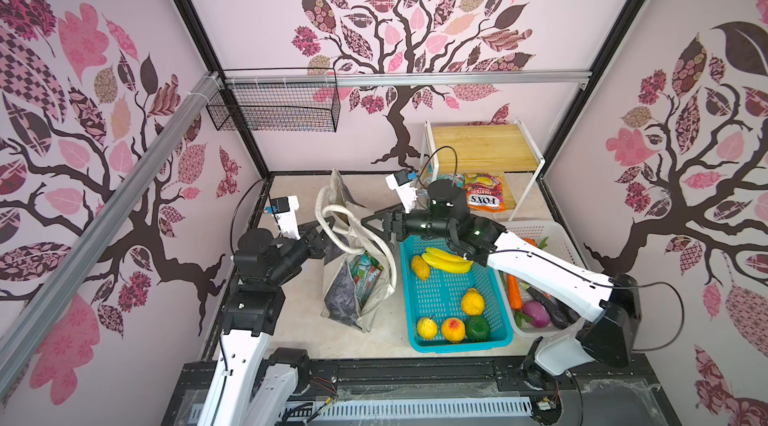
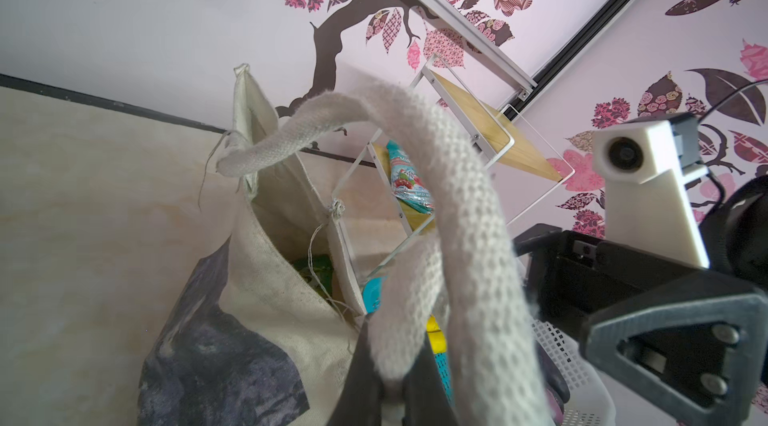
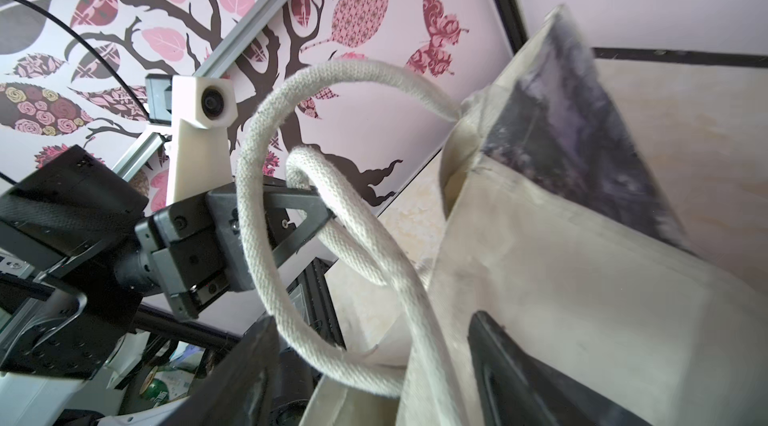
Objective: Place the food into the grocery bag and tie it
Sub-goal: 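Pull the right gripper back over the teal basket, looping the handles together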
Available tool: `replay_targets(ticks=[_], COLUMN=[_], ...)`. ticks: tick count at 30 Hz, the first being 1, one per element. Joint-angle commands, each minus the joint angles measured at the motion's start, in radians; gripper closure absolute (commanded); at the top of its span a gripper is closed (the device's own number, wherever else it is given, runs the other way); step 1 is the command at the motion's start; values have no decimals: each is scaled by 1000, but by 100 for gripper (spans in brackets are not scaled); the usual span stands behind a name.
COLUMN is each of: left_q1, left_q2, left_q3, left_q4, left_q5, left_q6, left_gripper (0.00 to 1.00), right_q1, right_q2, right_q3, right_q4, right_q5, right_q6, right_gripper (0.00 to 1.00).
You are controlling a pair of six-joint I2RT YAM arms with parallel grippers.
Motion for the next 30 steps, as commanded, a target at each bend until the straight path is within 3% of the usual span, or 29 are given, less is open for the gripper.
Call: replay_targets(ticks=[1, 9, 15, 23, 26, 30], left_q1=[0, 1, 1, 2, 2, 2], left_q2=[-3, -17, -25, -20, -38, -56], left_q3=[79, 96, 100, 127, 127, 130], left_q4=[-5, -4, -11, -47, -59, -69], left_q5=[-6, -5, 8, 31, 25, 21], left_q6=[43, 66, 55, 60, 75, 91], left_gripper=[100, 100, 100, 100, 100, 100], right_q1=[4, -41, -44, -50, -51, -78], right_q2=[-62, -56, -18, 77, 110, 155], right_q3=[-38, -98, -111, -67, -45, -18], right_q4=[-3, 35, 78, 191, 212, 227], right_q5=[11, 56, 76, -30, -65, -105], right_q6=[-72, -196, -306, -419, -478, -475], right_gripper=[26, 33, 17, 22, 28, 28])
